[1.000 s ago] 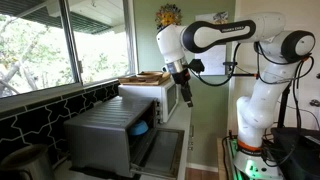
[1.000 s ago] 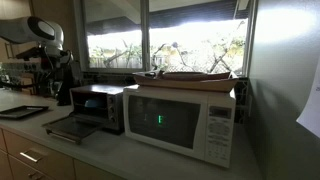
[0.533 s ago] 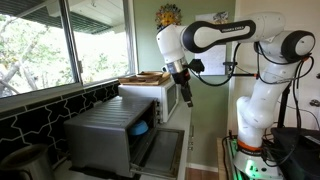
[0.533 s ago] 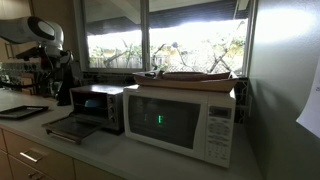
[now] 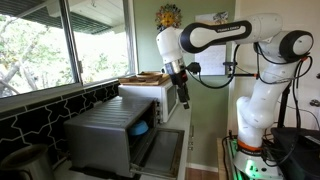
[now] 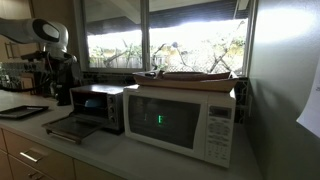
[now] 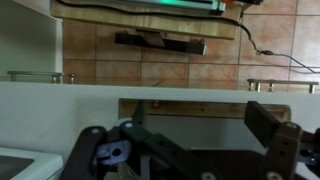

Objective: Pick the blue bowl from the top tray of the oven and turn it right side up, put the blue bowl back onto the top tray of the oven

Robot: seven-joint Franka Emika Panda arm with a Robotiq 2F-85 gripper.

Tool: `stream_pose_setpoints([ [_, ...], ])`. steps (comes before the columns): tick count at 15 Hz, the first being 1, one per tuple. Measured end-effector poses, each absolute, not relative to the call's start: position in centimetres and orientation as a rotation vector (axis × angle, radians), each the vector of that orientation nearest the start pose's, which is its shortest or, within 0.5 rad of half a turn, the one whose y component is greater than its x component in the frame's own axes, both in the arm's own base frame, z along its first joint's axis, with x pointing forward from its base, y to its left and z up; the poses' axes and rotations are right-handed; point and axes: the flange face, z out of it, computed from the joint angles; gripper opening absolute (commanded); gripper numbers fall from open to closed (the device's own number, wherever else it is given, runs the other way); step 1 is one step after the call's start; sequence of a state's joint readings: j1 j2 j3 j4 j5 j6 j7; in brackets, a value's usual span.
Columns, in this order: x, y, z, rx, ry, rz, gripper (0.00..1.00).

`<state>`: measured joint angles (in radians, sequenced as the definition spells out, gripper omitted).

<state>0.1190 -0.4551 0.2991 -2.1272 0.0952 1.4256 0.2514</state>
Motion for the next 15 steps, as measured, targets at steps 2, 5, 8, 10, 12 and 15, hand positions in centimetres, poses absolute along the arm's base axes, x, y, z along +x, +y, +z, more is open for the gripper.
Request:
stream_pose_setpoints([
  [2, 35.6, 17.8, 54.7, -3.126, -0.130, 0.339, 1.00],
  [5, 37.3, 16.8, 52.1, -2.998, -0.018, 0.225, 1.00],
  [8, 38.4, 16.0, 49.8, -2.878, 0.083, 0.087, 1.00],
  [10, 38.7, 15.4, 48.5, -2.795, 0.132, 0.000, 1.00],
  [12, 38.7, 14.8, 47.2, -2.708, 0.178, -0.080, 1.00],
  [15, 37.9, 14.5, 45.2, -2.628, 0.158, -0.134, 1.00],
])
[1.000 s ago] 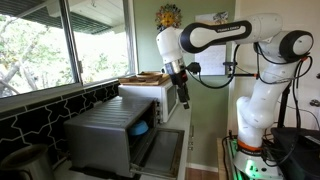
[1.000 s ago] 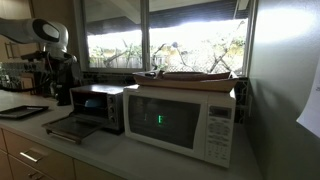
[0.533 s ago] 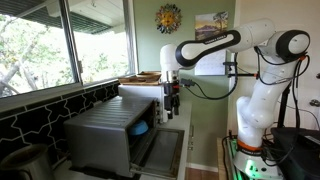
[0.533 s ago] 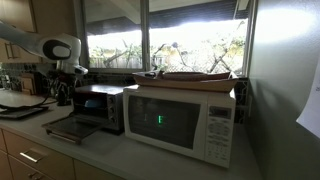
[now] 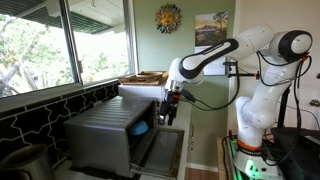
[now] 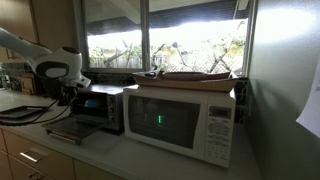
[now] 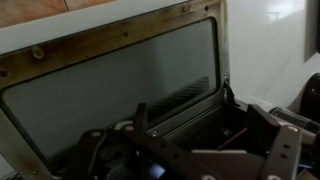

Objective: Pick the blue bowl from the top tray of the oven and turn it right side up, put the blue bowl back onto the top tray of the oven

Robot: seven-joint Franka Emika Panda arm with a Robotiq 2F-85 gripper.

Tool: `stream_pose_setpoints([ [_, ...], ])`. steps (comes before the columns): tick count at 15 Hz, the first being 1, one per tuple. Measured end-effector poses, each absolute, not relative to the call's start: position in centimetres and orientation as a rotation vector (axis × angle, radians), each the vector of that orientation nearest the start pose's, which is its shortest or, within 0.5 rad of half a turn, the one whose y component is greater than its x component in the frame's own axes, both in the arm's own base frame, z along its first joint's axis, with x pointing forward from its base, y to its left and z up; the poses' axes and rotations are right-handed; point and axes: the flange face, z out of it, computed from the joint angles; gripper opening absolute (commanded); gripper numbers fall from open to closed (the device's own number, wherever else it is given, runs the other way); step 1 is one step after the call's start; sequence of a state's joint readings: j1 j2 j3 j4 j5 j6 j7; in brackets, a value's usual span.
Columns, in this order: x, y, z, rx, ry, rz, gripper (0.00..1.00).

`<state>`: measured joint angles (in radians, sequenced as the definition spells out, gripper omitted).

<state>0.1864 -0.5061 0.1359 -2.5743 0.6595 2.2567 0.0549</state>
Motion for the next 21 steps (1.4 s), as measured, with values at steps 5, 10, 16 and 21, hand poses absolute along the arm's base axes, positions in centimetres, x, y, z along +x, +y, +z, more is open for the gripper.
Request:
stream_pose_setpoints([
  [5, 38.0, 14.6, 45.4, -2.625, 0.152, -0.139, 1.00],
  [10, 38.2, 14.6, 45.4, -2.591, 0.183, -0.144, 1.00],
  [16, 39.4, 14.4, 44.9, -2.420, 0.307, -0.261, 1.00],
  [21, 39.6, 13.8, 43.0, -2.302, 0.416, -0.303, 1.00],
])
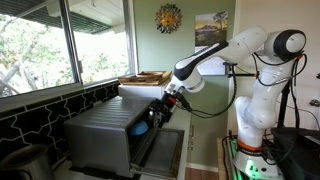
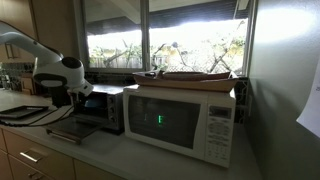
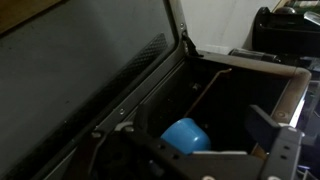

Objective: Pick the blue bowl from the top tray of the oven and turn it right side up, put the blue bowl back onto the top tray of the oven

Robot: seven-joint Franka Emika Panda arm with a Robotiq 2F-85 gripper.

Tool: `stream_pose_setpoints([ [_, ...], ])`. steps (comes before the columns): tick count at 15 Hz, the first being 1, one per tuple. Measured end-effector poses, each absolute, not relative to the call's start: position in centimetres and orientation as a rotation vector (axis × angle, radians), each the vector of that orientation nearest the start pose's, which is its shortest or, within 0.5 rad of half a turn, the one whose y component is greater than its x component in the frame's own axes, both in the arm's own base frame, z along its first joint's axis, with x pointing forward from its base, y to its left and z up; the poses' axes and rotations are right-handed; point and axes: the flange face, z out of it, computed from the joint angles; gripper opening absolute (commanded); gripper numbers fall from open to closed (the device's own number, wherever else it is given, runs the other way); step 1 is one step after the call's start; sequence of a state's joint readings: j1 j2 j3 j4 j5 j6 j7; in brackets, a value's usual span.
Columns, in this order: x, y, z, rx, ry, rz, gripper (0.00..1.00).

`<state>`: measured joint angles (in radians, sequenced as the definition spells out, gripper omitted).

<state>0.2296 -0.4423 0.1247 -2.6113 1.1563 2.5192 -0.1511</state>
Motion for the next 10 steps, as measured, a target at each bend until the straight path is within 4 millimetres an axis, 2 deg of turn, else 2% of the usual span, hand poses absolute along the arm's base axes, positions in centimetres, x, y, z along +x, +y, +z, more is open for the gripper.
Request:
stream_pose_setpoints([
  [10, 39.4, 12.6, 39.9, -2.084, 0.577, -0.338, 1.00],
])
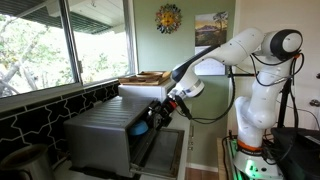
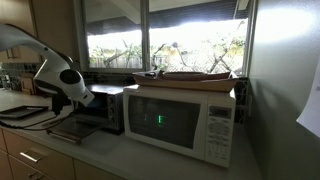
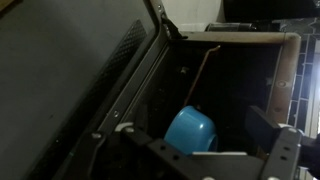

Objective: Pick the blue bowl from the top tray of the oven and turn it right side up, put the blue bowl back onto the top tray of the oven

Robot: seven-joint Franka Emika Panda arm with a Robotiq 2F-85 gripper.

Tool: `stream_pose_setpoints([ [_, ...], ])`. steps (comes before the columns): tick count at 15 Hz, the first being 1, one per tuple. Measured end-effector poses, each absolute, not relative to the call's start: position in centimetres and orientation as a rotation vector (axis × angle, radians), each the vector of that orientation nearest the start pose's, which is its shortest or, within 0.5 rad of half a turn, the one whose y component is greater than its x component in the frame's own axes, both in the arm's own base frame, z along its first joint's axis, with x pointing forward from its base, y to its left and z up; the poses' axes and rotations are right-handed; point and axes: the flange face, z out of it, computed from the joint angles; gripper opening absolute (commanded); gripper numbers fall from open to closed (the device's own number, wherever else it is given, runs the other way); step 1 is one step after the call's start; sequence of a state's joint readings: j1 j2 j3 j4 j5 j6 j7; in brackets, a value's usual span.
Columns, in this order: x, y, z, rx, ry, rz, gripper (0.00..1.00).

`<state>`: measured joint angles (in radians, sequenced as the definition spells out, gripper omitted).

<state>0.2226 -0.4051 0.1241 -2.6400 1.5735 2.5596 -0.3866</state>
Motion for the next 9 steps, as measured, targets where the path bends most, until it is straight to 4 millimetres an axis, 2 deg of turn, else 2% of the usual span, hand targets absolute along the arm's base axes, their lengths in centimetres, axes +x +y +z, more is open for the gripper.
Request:
stream_pose_setpoints([
  [9, 39.6, 11.8, 36.8, -1.975, 0.684, -0.355, 1.00],
])
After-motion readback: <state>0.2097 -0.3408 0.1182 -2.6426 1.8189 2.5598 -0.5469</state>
